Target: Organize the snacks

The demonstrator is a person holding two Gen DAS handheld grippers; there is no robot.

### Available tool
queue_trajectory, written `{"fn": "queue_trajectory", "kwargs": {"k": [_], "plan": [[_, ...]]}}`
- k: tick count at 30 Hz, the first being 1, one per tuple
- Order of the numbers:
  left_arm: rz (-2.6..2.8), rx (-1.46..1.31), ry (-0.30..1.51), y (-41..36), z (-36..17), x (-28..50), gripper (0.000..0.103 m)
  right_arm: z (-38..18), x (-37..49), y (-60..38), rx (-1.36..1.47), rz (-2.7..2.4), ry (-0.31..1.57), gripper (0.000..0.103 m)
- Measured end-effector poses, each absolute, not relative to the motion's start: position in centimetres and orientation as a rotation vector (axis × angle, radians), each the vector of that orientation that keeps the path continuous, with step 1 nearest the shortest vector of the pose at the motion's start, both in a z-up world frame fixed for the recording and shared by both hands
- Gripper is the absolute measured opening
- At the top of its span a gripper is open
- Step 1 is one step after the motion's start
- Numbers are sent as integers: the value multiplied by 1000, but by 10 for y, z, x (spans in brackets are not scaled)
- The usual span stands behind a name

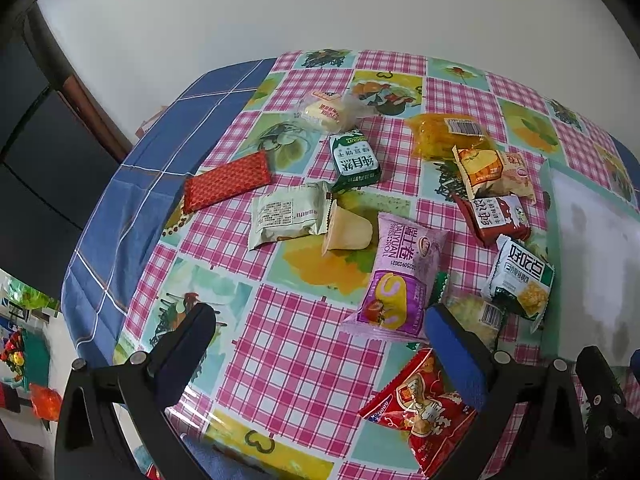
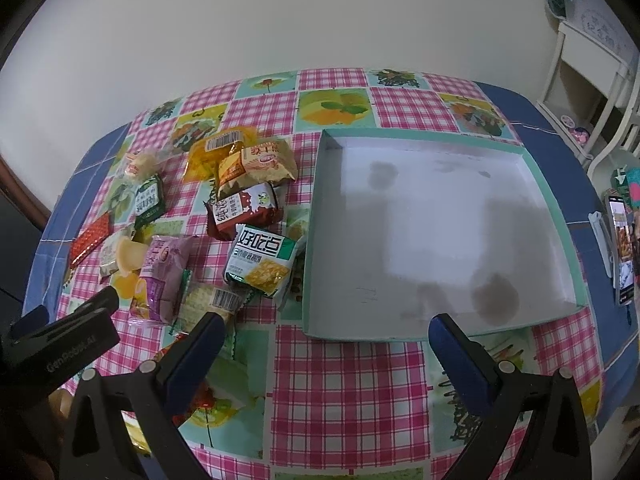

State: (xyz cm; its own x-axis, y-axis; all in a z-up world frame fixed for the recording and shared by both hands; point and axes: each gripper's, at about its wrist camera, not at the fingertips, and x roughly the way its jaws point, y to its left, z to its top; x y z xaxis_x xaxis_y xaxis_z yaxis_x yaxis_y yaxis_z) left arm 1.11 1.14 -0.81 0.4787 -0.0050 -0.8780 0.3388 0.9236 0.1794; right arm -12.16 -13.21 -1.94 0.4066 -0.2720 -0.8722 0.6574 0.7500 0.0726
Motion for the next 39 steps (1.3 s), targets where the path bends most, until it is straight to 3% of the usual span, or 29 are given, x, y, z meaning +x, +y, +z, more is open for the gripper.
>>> {"fn": "queue_trajectory", "kwargs": {"k": [39], "plan": [[-216, 352, 1085, 13, -14, 12, 103, -21, -121, -132, 444, -608, 992, 103]]}}
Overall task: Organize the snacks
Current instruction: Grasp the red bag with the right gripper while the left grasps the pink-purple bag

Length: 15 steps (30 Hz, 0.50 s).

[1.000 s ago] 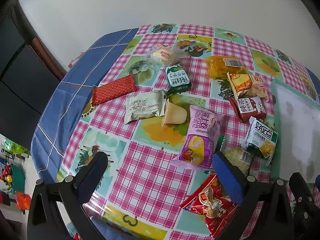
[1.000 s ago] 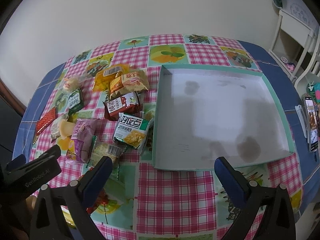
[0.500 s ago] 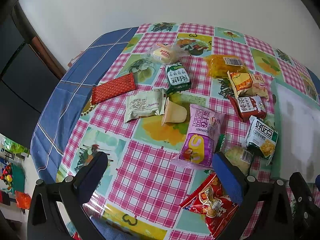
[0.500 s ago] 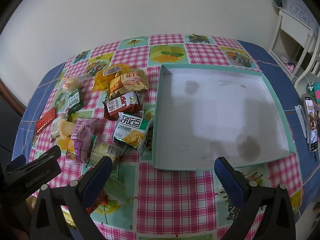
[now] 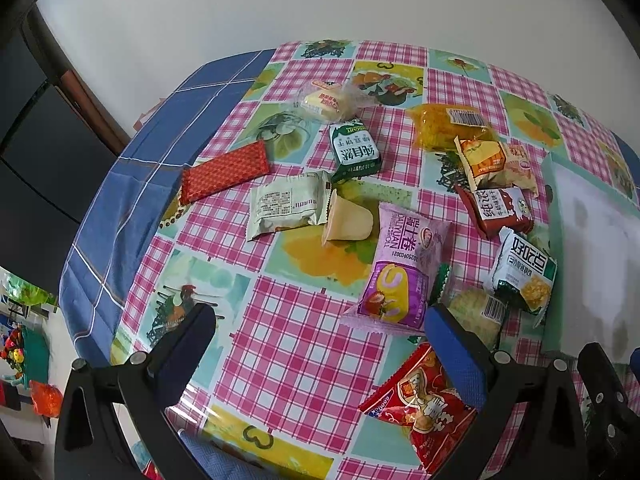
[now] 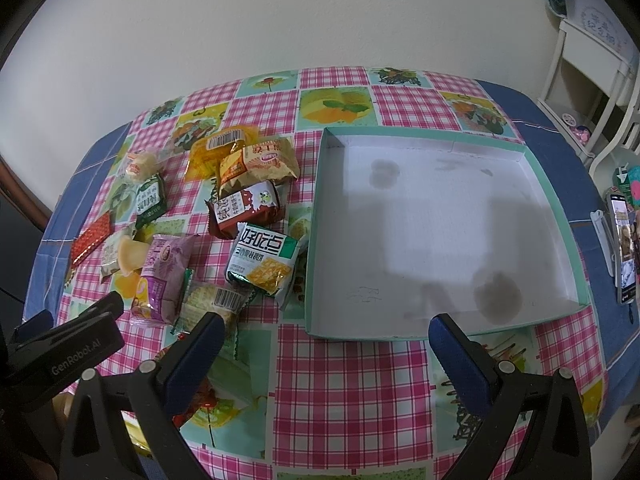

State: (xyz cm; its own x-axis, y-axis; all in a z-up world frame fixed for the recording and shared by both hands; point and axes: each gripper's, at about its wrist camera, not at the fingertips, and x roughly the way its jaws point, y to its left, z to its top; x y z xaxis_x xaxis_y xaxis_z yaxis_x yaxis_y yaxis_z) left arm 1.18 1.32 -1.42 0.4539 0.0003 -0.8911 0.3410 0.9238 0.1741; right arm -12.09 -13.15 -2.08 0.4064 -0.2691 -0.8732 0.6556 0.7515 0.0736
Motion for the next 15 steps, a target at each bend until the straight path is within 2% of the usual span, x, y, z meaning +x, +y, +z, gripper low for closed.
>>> {"fn": "queue_trajectory", "kwargs": {"k": [15], "plan": [[-161, 287, 1150, 37, -21, 28, 103, -37, -97, -109, 455, -509, 1067, 103]]}}
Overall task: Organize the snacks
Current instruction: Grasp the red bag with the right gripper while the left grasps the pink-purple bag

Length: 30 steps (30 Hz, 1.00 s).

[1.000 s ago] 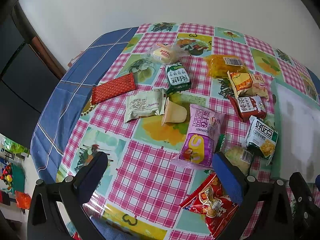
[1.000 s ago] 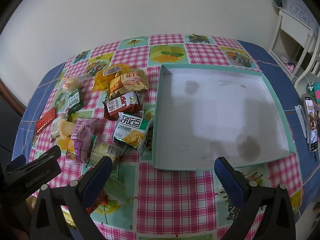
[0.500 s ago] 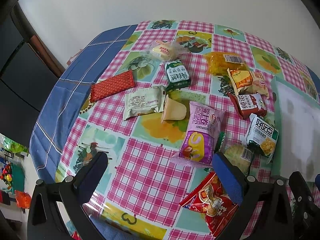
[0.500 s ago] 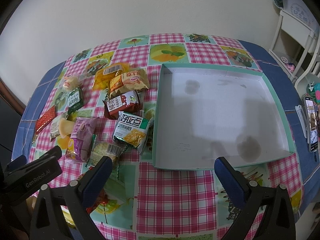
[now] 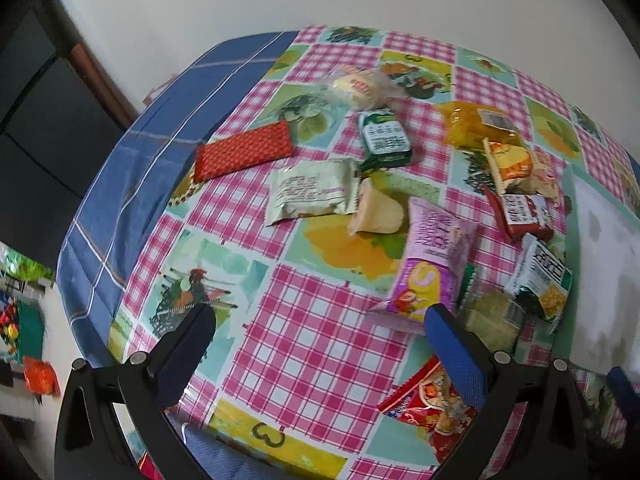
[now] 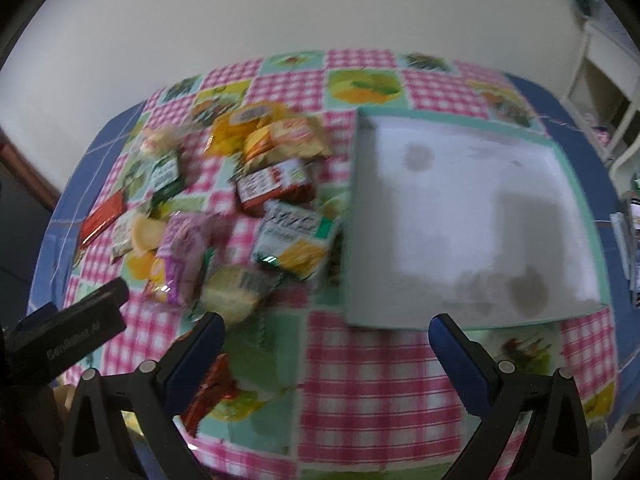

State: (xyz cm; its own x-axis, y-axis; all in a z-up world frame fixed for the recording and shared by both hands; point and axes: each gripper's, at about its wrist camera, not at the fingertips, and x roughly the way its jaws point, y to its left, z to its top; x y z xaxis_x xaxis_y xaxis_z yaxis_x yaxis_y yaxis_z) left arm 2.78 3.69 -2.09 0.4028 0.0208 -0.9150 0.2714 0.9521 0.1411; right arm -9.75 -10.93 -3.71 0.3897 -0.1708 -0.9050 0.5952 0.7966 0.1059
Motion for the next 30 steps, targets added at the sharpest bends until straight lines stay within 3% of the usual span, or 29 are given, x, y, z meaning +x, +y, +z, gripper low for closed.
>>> {"fn": "queue_trajectory", "kwargs": {"k": [21, 30], "plan": [[-104, 190, 1228, 65, -32, 46, 103, -91, -44, -44, 336, -296, 1296, 103], [-119, 189, 1228, 60, -33, 47, 103, -100, -47, -62, 411, -361, 1271, 102]]}}
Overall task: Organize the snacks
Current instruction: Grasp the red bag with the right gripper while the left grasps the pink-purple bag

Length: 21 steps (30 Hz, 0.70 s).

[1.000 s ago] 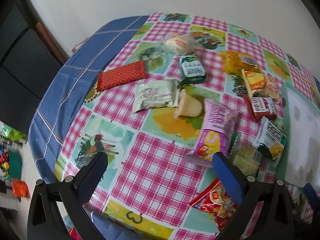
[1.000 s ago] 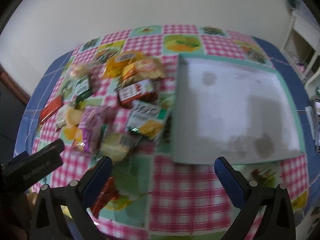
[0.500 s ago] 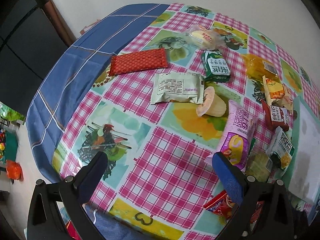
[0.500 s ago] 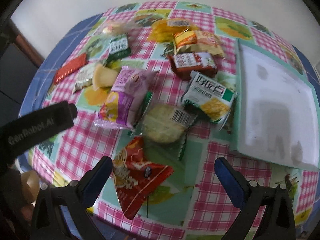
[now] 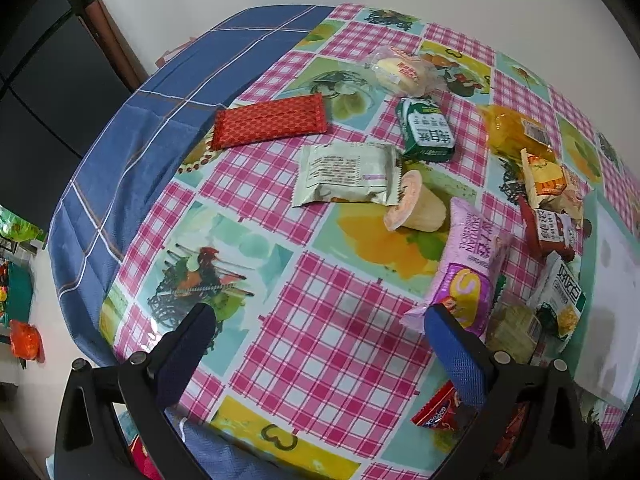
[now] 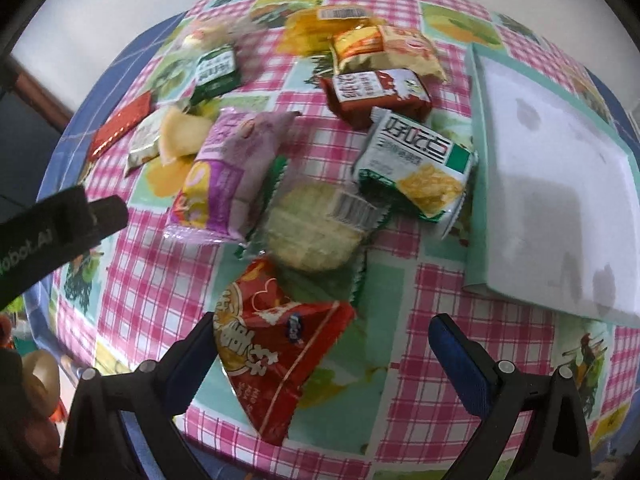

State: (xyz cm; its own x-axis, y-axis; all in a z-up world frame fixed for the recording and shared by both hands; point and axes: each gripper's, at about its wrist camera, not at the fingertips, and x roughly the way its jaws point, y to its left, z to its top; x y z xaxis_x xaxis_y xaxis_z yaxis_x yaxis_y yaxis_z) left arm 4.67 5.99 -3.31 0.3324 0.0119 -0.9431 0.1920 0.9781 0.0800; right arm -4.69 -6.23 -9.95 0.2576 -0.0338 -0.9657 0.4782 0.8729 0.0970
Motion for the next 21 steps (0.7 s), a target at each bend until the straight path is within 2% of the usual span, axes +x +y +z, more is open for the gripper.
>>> {"fn": "queue_trajectory", "kwargs": {"k": [6, 10, 13, 16, 21], "plan": [[-182, 195, 1214, 45, -32, 47, 103, -98, -44, -60, 422, -319, 1275, 92], [-234, 196, 1222, 32, -36, 49, 103, -95, -43, -59, 447, -302, 1260, 80], [-267, 204, 1220, 24, -38, 49, 103, -94, -44, -59, 460, -288, 1249, 70], [-300, 219, 1212, 16, -40, 48, 102, -90, -47, -62, 482, -279, 1229, 54], [-346, 242, 1209, 4, -46, 48, 89, -88, -52, -68, 513, -279, 1224, 54]]}}
